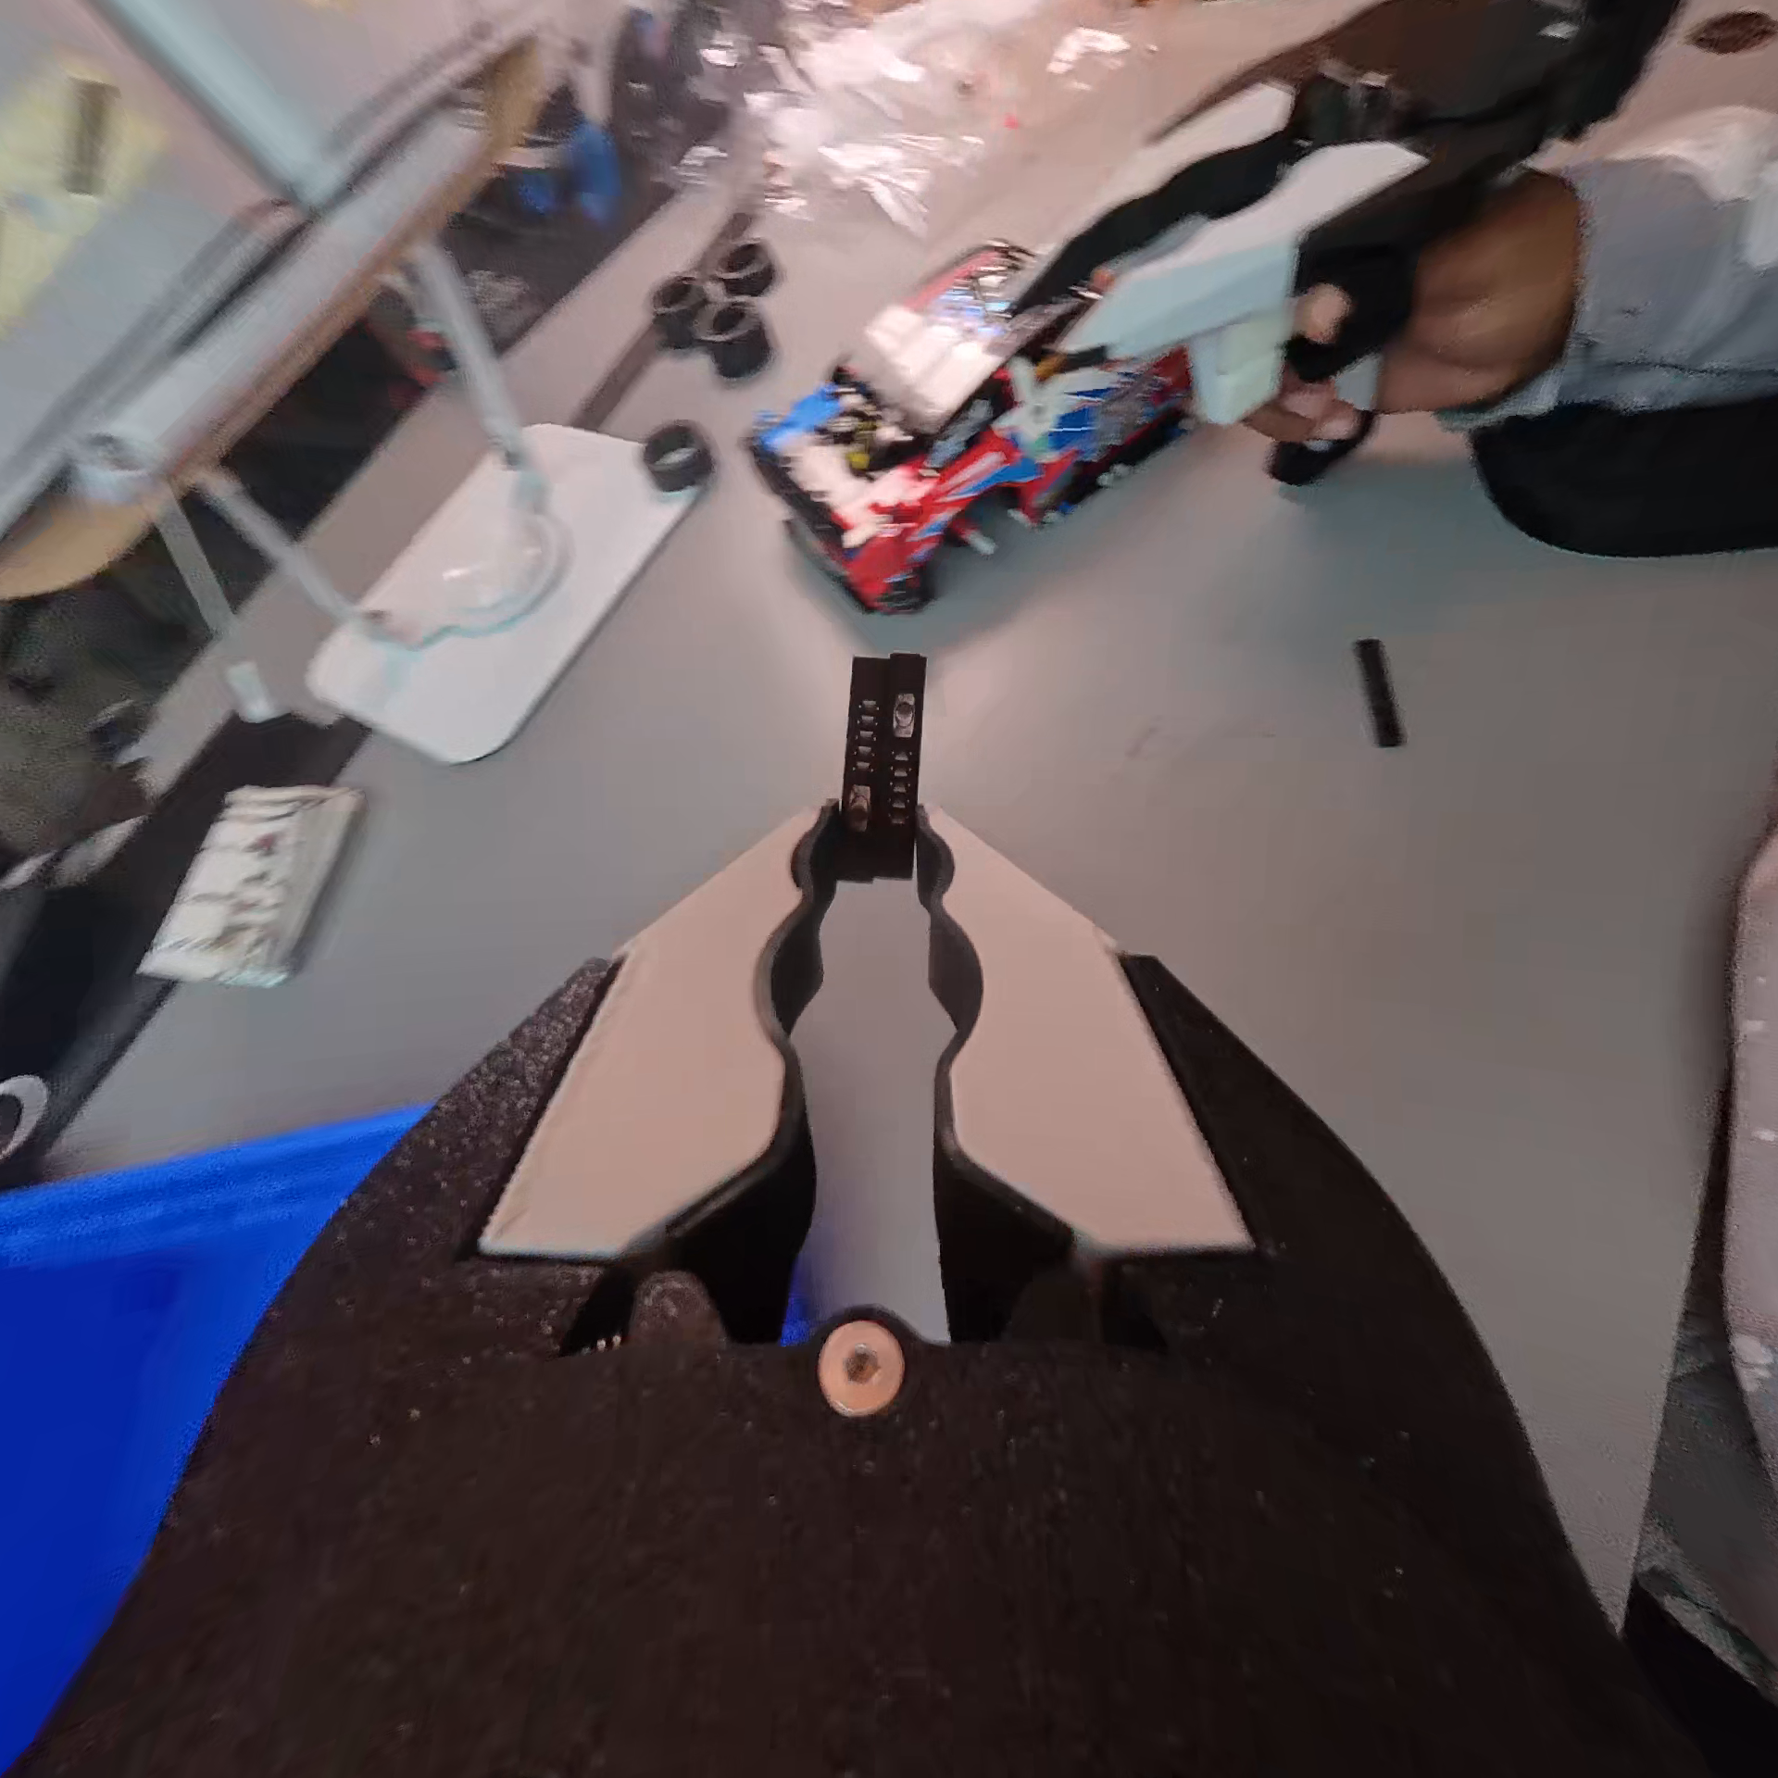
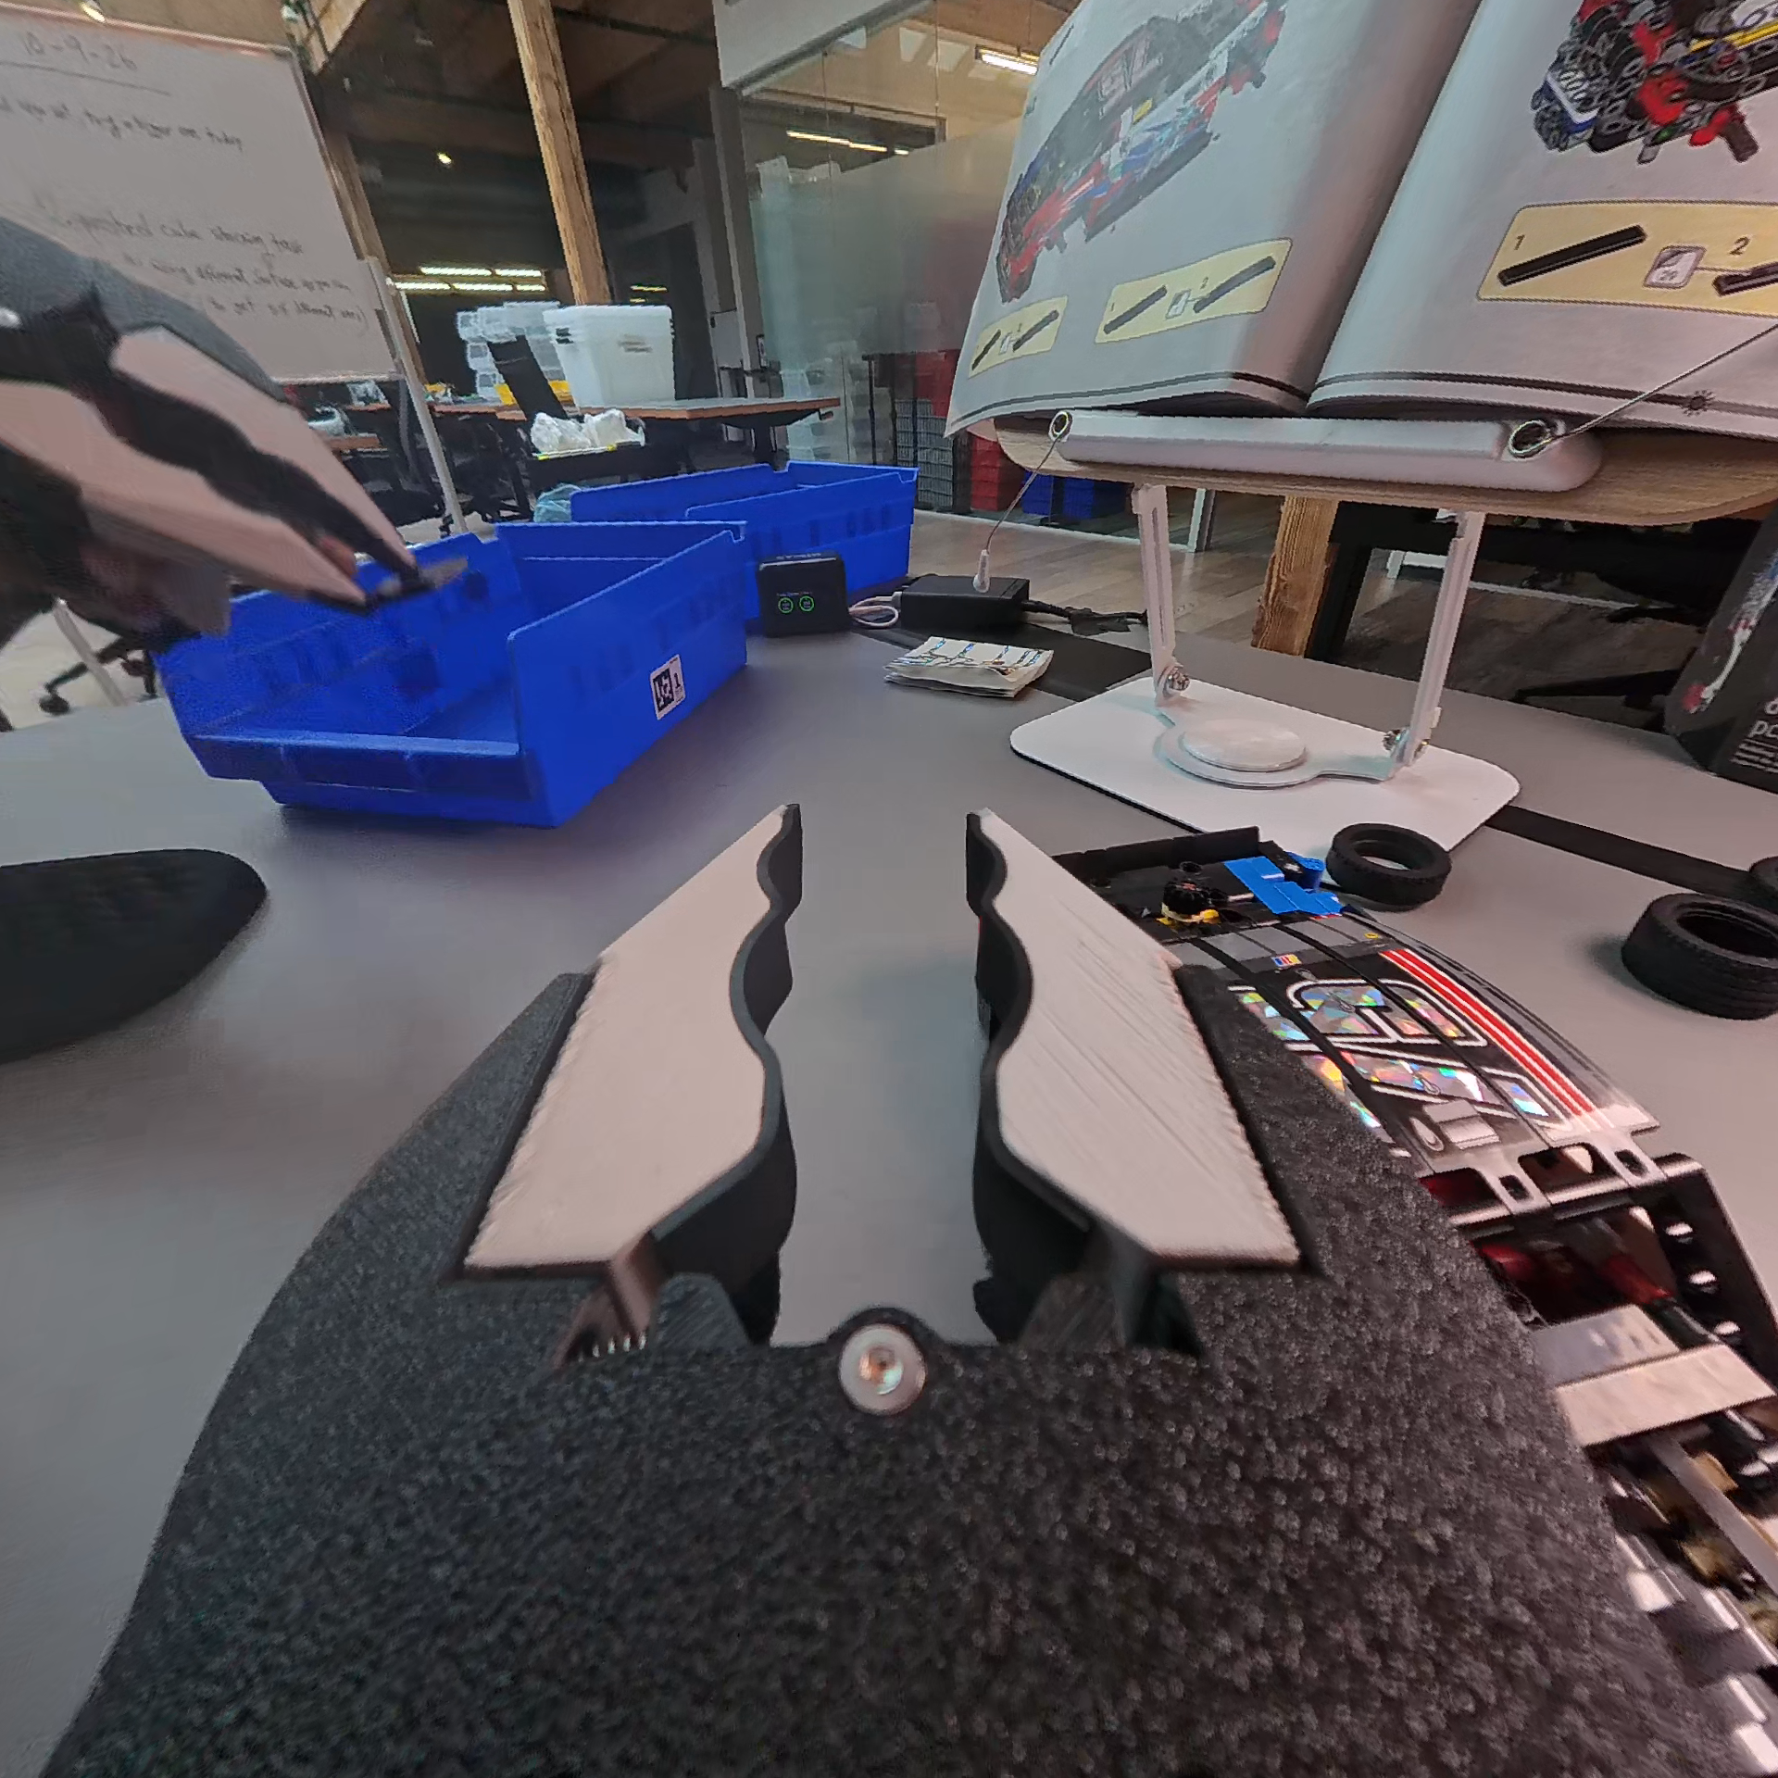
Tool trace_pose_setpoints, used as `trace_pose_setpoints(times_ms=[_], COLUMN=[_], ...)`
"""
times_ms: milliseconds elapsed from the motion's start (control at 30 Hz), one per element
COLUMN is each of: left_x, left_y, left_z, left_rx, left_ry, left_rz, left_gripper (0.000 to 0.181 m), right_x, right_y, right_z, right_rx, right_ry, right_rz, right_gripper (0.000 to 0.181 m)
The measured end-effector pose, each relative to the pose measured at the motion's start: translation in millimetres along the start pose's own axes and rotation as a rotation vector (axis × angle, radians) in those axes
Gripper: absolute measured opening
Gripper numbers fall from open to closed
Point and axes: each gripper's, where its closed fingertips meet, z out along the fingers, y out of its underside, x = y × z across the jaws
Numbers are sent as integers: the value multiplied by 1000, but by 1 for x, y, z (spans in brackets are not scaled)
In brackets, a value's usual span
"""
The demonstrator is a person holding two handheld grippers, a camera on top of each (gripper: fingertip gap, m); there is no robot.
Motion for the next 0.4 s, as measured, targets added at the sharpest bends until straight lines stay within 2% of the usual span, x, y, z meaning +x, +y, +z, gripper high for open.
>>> trace_pose_setpoints(times_ms=[67,167,300,400], left_x=[-45,-93,-99,-96], left_y=[9,55,114,136], left_z=[-42,-79,-75,-61], left_rx=[-10,-138,-322,-420], left_ry=[-169,-351,-395,-415], left_rz=[-58,-179,-282,-261], left_gripper=[14,14,15,15], right_x=[-2,-5,-5,-5], right_y=[0,1,3,3], right_z=[1,2,2,3], right_rx=[-2,-7,-13,-16], right_ry=[-9,-18,-16,-14], right_rz=[2,-1,-3,-1], right_gripper=[34,34,34,34])
